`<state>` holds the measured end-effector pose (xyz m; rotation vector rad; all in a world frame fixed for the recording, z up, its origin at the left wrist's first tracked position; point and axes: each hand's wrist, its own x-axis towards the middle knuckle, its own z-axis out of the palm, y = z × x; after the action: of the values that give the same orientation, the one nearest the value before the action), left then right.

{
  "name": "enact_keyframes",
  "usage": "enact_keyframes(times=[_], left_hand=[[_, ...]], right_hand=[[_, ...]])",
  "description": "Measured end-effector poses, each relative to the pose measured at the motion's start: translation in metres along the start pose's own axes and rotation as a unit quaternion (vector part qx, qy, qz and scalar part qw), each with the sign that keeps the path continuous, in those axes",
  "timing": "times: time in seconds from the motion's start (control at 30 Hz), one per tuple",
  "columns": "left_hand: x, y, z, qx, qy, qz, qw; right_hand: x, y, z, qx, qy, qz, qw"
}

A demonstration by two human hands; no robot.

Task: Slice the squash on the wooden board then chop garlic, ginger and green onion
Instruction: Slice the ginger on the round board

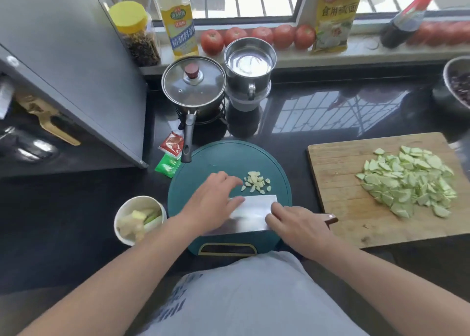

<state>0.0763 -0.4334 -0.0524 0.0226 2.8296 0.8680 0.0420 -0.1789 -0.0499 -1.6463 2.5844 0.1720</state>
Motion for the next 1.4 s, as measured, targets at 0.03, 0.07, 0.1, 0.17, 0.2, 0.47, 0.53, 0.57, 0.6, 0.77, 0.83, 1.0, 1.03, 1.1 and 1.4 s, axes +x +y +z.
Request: enact_keyframes(times=[0.03,0.07,0.1,0.17,0.2,0.47,0.53,0.57,0.6,0.77,0.83,1.0,1.03,1.1,1.4], left_hand=[[0.013,0.005,0.012,0.036,-0.053,0.014,0.998],[0.024,0.008,0.021,0.069,-0.081,0.023,0.994],[0.035,0.006,0.026,0.102,-0.09,0.031,0.99],[0.051,-0.001,0.028,0.181,-0.066,0.033,0.981],[0.056,-0.006,0.026,0.203,-0.038,0.024,0.978],[0.036,-0.038,0.019,0.012,0.012,-0.075,0.997],[0.03,-0.025,0.031,0.033,-0.058,0.007,0.998],[0.03,-0.016,0.038,0.043,-0.084,0.043,0.995],[0.031,-0.007,0.045,0.064,-0.094,0.081,0.99],[0.045,0.018,0.061,0.203,-0.113,0.125,0.964],[0.046,0.022,0.062,0.22,-0.119,0.108,0.962],[0.043,0.024,0.059,0.157,-0.156,0.091,0.971],[0.043,0.023,0.056,0.118,-0.151,0.075,0.979],[0.044,0.018,0.046,0.01,-0.094,-0.027,0.995],[-0.001,-0.045,0.023,-0.162,0.034,-0.357,0.919]], right_hand=[[-0.002,0.002,0.001,-0.007,0.009,-0.007,1.0],[-0.004,0.003,0.002,-0.009,0.019,-0.011,1.0],[-0.007,0.005,0.003,-0.006,0.026,-0.011,1.0],[-0.016,0.006,0.005,0.005,0.029,-0.003,1.0],[-0.022,0.006,0.006,0.015,0.025,0.006,1.0],[-0.078,0.0,0.024,0.258,0.072,0.338,0.902],[-0.08,0.001,0.025,0.312,0.099,0.415,0.849],[-0.078,0.003,0.025,0.321,0.109,0.44,0.831],[-0.077,0.004,0.026,0.325,0.118,0.457,0.819],[-0.07,0.007,0.021,0.343,0.139,0.472,0.8],[-0.067,0.005,0.019,0.343,0.146,0.461,0.806],[-0.059,-0.008,0.017,0.362,0.136,0.456,0.802],[-0.058,-0.01,0.017,0.366,0.133,0.451,0.803],[-0.056,-0.013,0.017,0.37,0.124,0.44,0.809],[-0.049,-0.033,0.025,0.39,0.032,0.389,0.834]])
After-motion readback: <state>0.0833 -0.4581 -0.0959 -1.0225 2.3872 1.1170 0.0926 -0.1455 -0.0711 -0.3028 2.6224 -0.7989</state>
